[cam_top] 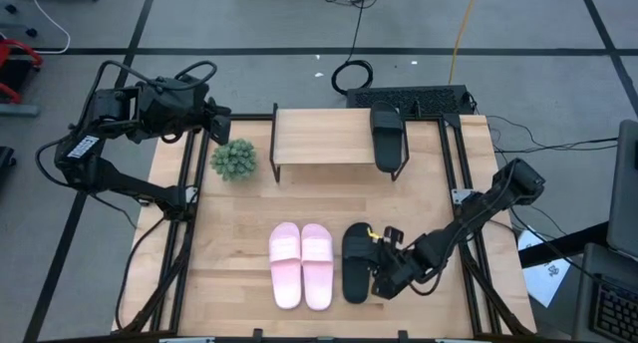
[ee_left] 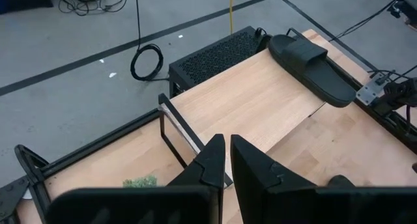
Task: Pick and place slides into the shelf
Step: Put the black slipper on the shelf
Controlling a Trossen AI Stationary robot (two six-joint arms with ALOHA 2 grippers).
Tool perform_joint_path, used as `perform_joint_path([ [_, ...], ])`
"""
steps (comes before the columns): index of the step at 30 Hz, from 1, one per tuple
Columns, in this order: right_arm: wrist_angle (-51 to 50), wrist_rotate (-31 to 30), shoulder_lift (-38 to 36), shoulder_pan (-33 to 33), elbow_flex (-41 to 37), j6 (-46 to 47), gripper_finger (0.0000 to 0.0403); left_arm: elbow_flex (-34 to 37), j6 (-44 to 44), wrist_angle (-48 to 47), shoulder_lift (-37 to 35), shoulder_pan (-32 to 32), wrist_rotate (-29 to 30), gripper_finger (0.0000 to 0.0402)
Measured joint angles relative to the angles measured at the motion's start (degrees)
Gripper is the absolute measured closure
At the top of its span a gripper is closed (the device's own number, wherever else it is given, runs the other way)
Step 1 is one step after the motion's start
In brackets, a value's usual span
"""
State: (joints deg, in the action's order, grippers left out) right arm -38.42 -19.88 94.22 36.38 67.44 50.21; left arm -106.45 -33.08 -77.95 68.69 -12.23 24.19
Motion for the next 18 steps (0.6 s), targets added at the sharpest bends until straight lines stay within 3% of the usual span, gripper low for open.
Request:
perform_joint_path([
  [18,0.85,-1.36,0.13,0.0,-0.01,0.09,0.0274,0.0,1.07,0.0,-0.01,0.0,-0.79,0.0376],
])
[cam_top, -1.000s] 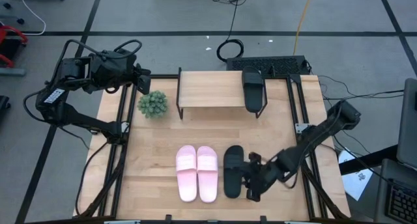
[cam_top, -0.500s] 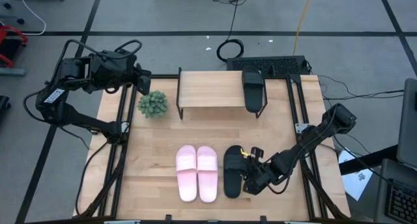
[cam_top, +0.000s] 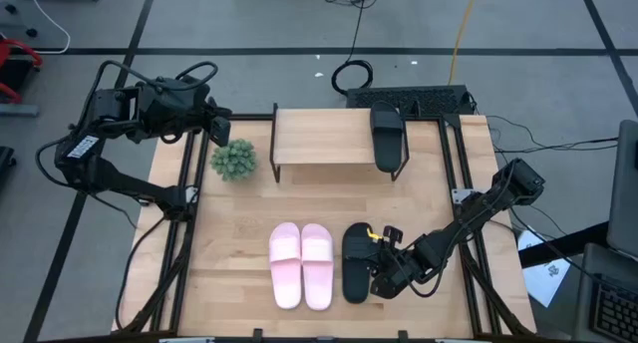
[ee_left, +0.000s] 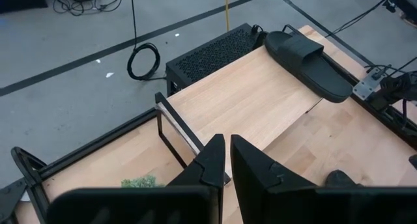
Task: Pick and place slides into the shelf
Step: Put the black slipper on the shelf
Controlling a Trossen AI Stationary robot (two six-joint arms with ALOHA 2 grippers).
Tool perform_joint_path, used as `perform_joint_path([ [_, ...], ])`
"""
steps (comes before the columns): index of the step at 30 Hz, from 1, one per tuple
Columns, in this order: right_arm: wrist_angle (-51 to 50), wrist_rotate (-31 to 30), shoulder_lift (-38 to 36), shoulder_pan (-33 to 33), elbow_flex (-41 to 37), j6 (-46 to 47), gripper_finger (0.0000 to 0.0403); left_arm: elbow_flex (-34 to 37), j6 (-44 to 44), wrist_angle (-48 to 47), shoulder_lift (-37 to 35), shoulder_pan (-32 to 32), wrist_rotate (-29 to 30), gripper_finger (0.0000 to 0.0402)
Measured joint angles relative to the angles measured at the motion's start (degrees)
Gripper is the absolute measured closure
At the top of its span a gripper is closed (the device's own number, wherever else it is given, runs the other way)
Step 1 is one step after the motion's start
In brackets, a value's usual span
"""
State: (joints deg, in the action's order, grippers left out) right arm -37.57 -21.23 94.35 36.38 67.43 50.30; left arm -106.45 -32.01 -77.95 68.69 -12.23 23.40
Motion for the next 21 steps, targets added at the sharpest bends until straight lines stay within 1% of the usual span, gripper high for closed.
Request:
perform_joint_path([
  [7,3.14,0.02,0.0,-0.02,-2.19,0.03,0.0274,0.0,0.24,0.0,0.02,0.0,0.02,0.0376],
  [15,3.04,0.04,0.0,-1.18,-5.98,1.67,0.0274,0.0,0.27,0.0,0.02,0.0,0.02,0.0376],
  [21,3.07,-0.16,0.0,-2.47,-6.72,1.42,0.0274,0.0,0.28,0.07,0.02,0.0,0.02,0.0376],
])
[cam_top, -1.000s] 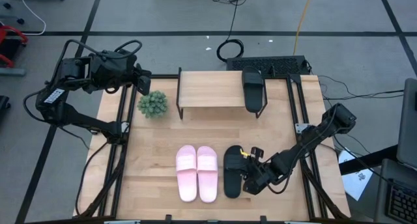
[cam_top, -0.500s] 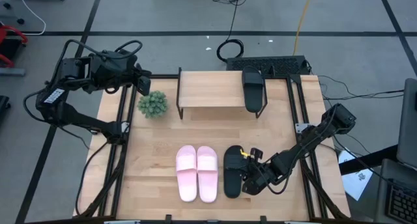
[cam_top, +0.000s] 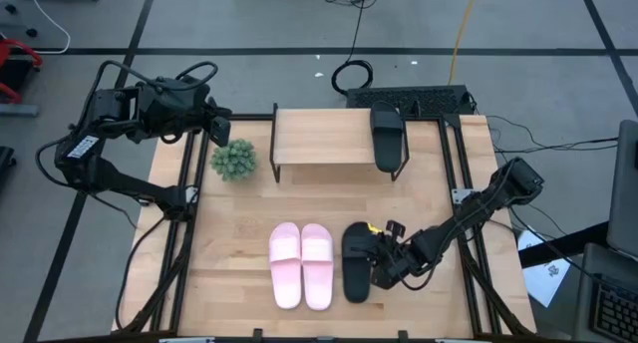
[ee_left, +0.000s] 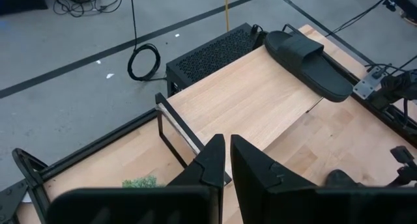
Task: Pick and place slides into the shelf
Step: Put the black slipper on the shelf
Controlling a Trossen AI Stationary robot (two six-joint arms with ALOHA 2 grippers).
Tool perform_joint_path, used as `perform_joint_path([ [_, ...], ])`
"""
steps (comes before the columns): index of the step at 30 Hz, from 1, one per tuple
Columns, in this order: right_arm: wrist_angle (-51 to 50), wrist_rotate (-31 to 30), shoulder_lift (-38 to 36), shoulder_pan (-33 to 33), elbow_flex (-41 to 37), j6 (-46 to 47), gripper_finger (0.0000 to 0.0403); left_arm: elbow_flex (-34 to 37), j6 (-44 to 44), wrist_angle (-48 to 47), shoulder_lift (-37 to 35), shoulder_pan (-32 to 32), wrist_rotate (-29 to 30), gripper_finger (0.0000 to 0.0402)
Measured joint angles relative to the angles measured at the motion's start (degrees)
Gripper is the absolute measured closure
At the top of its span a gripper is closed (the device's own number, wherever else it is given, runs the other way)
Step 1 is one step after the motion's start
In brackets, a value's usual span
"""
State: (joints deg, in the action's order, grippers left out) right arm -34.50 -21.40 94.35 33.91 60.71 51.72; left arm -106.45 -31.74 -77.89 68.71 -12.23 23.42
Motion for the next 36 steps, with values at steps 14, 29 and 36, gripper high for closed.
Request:
perform_joint_path([
  [14,5.77,-4.45,0.0,-2.03,-0.22,-2.92,0.0274,0.0,0.1,0.02,0.0,0.0,0.0,0.0376],
  [29,13.01,-2.94,-0.11,-1.34,-3.23,-4.06,0.0274,0.0,1.08,0.02,-0.01,0.0,0.02,0.0376],
  [36,11.36,0.25,-0.04,-0.99,-1.08,-5.67,0.0274,0.0,1.08,0.02,0.0,0.0,0.02,0.0376],
])
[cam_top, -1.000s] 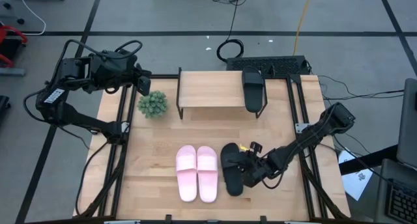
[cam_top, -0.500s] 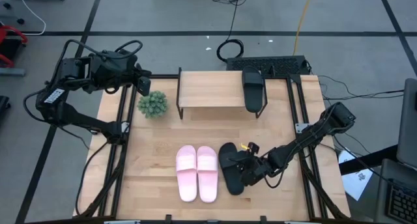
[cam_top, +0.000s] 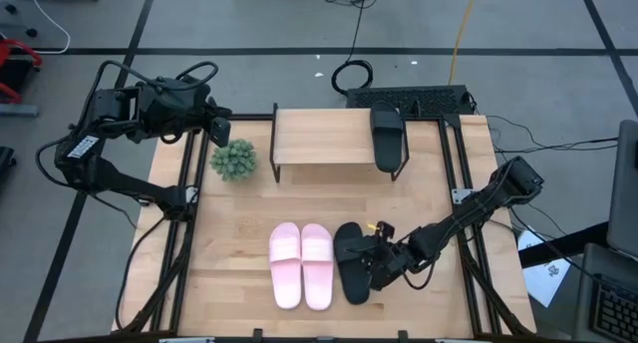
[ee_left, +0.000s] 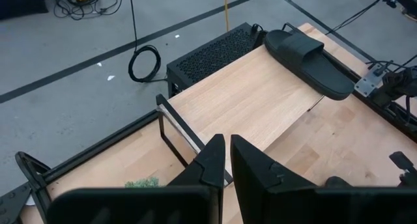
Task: Pick and place slides into the shelf
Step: Put the black slipper on the shelf
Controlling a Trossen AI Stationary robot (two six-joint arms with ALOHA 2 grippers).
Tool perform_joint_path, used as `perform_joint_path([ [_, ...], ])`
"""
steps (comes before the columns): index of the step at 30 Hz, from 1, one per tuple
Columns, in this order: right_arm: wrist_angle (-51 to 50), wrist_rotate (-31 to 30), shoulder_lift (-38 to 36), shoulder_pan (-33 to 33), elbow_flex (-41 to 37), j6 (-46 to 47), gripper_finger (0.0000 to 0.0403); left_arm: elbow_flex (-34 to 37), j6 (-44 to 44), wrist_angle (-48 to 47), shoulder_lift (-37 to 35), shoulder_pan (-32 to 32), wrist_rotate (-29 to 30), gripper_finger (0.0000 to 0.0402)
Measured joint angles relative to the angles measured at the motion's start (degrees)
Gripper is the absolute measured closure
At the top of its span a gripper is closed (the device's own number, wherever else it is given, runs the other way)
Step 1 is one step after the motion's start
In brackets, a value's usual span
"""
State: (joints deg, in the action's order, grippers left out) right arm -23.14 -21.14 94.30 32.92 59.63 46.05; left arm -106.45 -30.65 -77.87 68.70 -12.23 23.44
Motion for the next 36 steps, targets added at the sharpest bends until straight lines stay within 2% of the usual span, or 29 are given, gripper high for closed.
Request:
perform_joint_path([
  [22,-4.0,0.13,0.0,0.18,0.11,-0.27,0.0274,0.0,-0.02,0.0,0.0,0.0,0.04,0.0376],
  [29,-5.01,-4.28,0.02,0.18,0.09,-0.25,0.0274,0.0,-0.02,0.0,-0.01,0.0,0.04,0.0376],
  [36,-4.61,-4.55,0.02,0.09,0.09,-0.11,0.0274,-0.01,-0.02,0.07,0.0,0.0,0.04,0.0376],
])
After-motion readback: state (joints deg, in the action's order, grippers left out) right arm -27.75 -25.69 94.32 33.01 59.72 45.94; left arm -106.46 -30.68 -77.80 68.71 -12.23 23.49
